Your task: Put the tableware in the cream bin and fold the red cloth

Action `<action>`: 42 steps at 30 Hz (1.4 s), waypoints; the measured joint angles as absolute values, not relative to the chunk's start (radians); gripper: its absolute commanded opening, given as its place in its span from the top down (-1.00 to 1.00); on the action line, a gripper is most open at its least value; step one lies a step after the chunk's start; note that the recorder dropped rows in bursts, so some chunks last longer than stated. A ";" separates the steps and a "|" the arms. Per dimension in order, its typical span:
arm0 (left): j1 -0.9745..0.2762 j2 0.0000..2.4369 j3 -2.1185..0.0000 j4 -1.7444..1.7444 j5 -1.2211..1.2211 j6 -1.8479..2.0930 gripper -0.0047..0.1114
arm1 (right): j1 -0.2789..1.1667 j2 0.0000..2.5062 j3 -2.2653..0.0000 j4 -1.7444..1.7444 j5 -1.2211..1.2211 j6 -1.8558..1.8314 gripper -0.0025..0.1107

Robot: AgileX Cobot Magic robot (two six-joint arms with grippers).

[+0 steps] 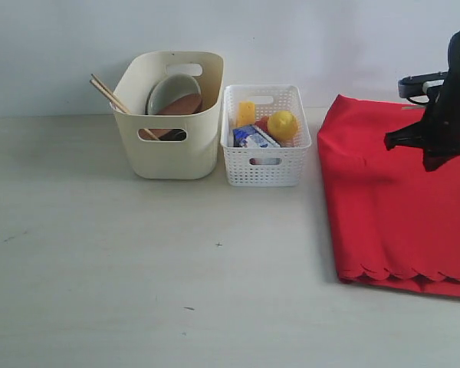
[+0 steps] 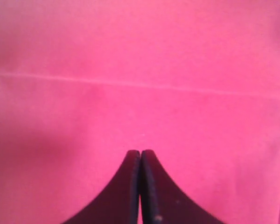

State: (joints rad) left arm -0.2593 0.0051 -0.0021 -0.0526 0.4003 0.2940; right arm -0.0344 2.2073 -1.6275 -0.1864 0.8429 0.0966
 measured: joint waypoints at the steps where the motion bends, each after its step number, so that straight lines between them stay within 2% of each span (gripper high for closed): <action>1: -0.259 0.005 -0.002 -0.053 0.400 0.294 0.92 | -0.034 2.207 -1.617 -0.213 0.846 0.119 0.96; 11: -0.259 0.005 -0.002 -0.053 0.400 0.294 0.92 | -0.069 2.205 -1.492 -0.288 0.751 0.239 0.96; 23: -0.259 0.005 -0.002 -0.053 0.400 0.294 0.92 | -0.103 2.243 -1.494 -0.331 0.549 0.250 0.96; 27: -0.259 0.005 -0.002 -0.053 0.400 0.294 0.92 | -0.103 2.299 -1.563 -0.336 0.498 0.250 0.96; 35: -0.251 0.005 -0.002 -0.053 0.399 0.294 0.92 | -0.111 2.365 -1.659 -0.052 0.451 0.097 0.96; 42: -0.251 0.005 -0.002 -0.053 0.399 0.294 0.92 | -0.100 2.322 -1.647 -0.016 0.531 0.062 0.96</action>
State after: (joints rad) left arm -0.2507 0.0051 -0.0021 -0.0526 0.3987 0.2944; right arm -0.0997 2.3222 -1.6474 -0.0155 0.5307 0.0621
